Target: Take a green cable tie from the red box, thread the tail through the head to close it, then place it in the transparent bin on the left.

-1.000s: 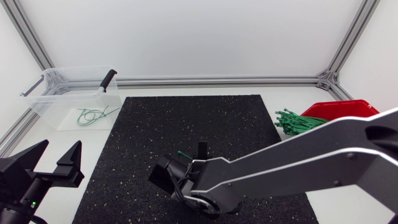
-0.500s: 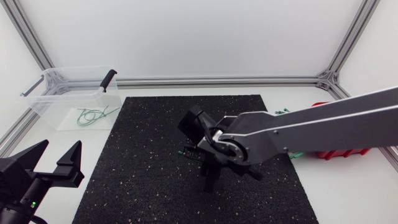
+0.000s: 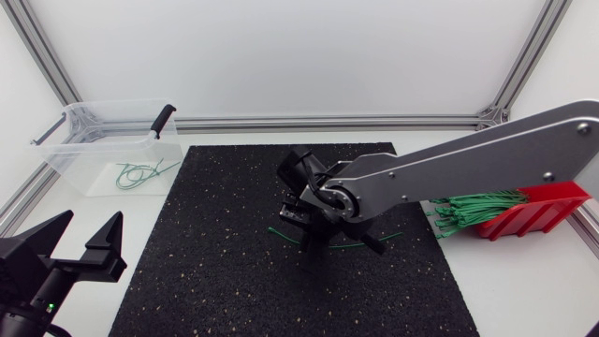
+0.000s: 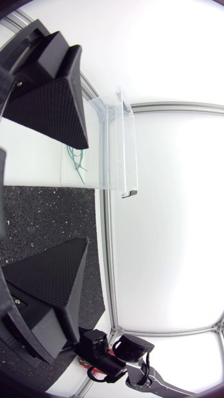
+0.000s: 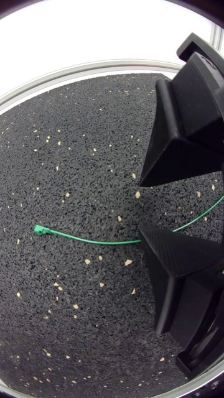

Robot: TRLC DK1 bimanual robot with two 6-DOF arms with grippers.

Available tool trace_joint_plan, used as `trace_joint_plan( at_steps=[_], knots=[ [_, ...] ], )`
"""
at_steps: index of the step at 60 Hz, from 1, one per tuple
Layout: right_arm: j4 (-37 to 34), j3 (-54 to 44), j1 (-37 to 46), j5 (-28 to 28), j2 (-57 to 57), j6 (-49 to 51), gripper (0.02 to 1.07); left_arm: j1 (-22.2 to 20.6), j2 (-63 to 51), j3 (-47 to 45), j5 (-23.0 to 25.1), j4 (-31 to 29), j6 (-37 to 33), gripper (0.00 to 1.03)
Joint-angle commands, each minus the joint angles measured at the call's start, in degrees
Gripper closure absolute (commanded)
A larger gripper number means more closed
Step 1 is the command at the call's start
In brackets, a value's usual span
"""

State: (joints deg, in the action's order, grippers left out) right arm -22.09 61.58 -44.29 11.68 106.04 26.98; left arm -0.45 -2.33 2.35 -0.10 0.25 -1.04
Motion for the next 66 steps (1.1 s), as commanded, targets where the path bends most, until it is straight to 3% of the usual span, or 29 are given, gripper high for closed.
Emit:
trace_joint_plan(
  at_steps=[1, 29, 52, 59, 66],
  knots=[
    [0.55, -1.64, -1.67, 0.27, 0.84, -1.58, 0.57, -0.34, -0.57, -2.17, 0.1, -1.57, 1.3, 0.04],
    [-0.15, -6.74, -10.73, 5.02, -2.68, -6.15, 0.57, -0.26, -0.66, -2.17, 0.1, -1.57, 1.39, 0.04],
    [-0.94, -3.75, -6.77, 5.1, -4.61, -2.11, 0.57, -0.08, -0.66, -2.17, 0.1, -1.57, 1.3, 0.04],
    [-3.75, -2.52, -5.8, 2.56, -7.6, 1.67, 0.56, -0.08, -0.66, -2.17, 0.1, -1.57, 1.3, 0.04],
    [-10.26, 0.56, -3.43, -4.48, -8.74, 5.63, 0.56, -0.17, -0.66, -2.17, 0.1, -1.57, 1.3, 0.04]
  ],
)
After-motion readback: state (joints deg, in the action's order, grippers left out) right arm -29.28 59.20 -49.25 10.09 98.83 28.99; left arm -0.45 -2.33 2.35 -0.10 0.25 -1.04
